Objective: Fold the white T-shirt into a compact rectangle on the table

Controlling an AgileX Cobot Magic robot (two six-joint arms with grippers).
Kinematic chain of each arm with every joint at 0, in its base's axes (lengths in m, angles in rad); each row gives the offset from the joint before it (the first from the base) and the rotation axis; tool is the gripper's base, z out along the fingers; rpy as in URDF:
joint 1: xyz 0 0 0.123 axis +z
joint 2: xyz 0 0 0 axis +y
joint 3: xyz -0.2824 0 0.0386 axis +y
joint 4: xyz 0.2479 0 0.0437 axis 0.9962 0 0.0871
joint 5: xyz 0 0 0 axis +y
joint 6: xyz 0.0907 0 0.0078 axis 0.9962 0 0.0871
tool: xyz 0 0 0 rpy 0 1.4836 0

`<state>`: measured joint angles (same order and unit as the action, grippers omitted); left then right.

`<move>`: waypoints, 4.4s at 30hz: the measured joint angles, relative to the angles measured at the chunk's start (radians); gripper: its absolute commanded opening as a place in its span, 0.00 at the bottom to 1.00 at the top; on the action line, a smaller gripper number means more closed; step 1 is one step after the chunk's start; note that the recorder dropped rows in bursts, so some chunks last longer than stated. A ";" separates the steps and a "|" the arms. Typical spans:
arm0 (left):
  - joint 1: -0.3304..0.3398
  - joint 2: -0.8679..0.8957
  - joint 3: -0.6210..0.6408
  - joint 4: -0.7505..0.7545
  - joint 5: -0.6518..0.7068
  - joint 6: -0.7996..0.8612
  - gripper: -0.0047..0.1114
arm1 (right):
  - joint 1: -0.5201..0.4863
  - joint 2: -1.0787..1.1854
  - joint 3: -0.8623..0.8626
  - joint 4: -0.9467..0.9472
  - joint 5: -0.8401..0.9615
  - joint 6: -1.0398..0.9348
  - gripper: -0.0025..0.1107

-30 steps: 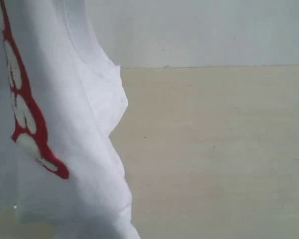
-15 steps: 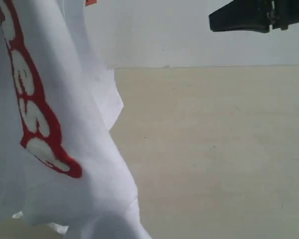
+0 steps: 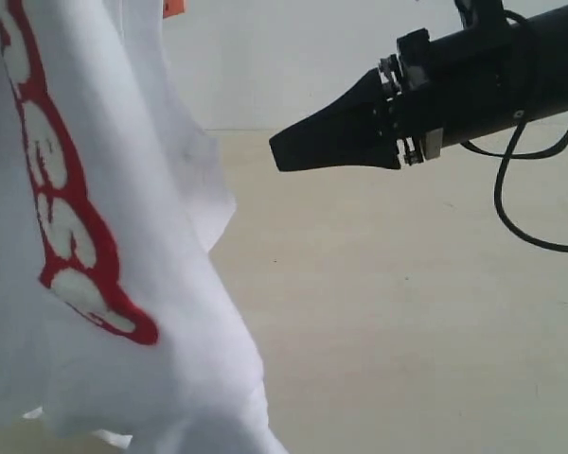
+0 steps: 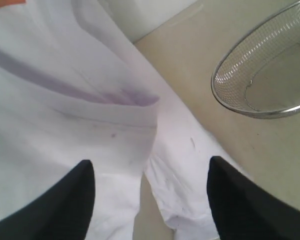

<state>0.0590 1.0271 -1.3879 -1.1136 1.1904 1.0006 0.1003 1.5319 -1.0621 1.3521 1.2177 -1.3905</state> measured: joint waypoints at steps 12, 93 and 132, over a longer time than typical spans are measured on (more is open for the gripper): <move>0.000 0.000 0.000 0.000 0.009 -0.002 0.08 | 0.082 0.009 0.000 0.060 -0.002 -0.098 0.54; 0.000 0.000 0.000 0.011 0.023 -0.011 0.08 | 0.177 0.180 0.000 0.223 -0.009 -0.046 0.02; 0.000 0.000 0.000 0.153 0.035 -0.031 0.08 | -0.033 -0.090 -0.047 0.142 -0.003 0.125 0.02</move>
<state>0.0590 1.0271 -1.3879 -0.9608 1.2256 0.9696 0.0671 1.4419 -1.1093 1.4938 1.2146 -1.2656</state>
